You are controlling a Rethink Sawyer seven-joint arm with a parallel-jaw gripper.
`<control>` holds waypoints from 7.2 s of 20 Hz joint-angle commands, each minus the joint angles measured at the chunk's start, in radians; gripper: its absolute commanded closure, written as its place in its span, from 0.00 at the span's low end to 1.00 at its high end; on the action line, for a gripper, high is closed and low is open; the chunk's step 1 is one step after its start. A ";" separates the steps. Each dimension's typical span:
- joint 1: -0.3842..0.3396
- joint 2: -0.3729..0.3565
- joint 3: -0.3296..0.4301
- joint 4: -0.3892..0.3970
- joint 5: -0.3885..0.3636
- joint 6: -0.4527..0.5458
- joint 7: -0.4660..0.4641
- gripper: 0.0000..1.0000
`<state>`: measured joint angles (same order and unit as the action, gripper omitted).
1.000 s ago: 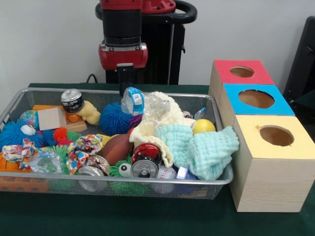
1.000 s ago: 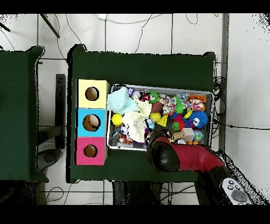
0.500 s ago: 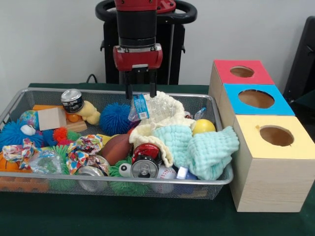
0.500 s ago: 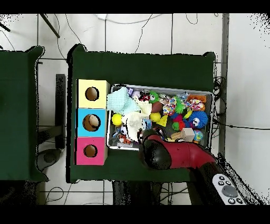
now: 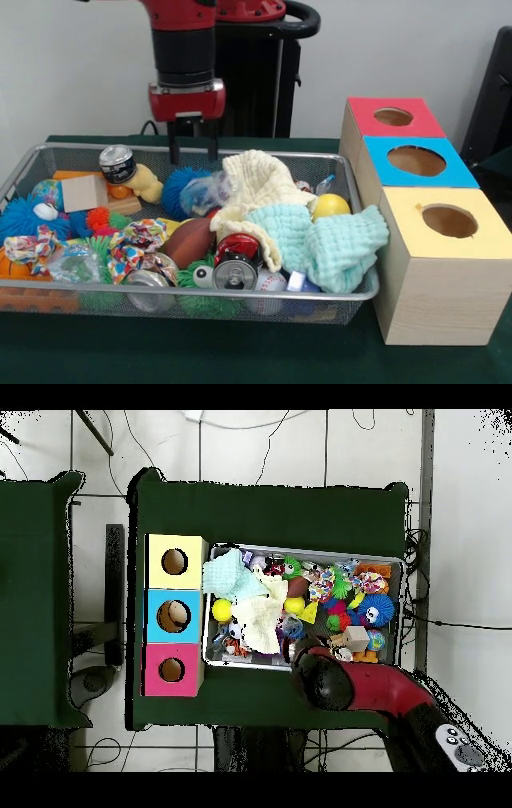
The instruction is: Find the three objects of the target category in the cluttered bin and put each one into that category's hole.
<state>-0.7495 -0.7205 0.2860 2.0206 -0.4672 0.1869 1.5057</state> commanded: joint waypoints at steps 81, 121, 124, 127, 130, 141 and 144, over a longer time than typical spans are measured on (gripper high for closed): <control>-0.139 0.402 -0.001 -0.272 -0.257 -0.213 0.040 1.00; -0.067 -0.365 0.116 0.185 0.138 0.214 0.024 0.00; -0.077 -0.337 0.116 0.192 0.130 0.171 0.041 0.00; -0.062 -0.252 0.084 0.176 0.075 0.085 0.076 0.00; -0.047 -0.199 0.056 0.158 0.042 0.041 0.087 0.00; -0.054 0.184 -0.049 -0.072 -0.093 -0.135 0.046 0.00; -0.110 0.222 -0.011 -0.097 -0.120 -0.112 0.011 0.00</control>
<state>-0.7896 -0.6662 0.2608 2.0854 -0.5054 0.0834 1.5057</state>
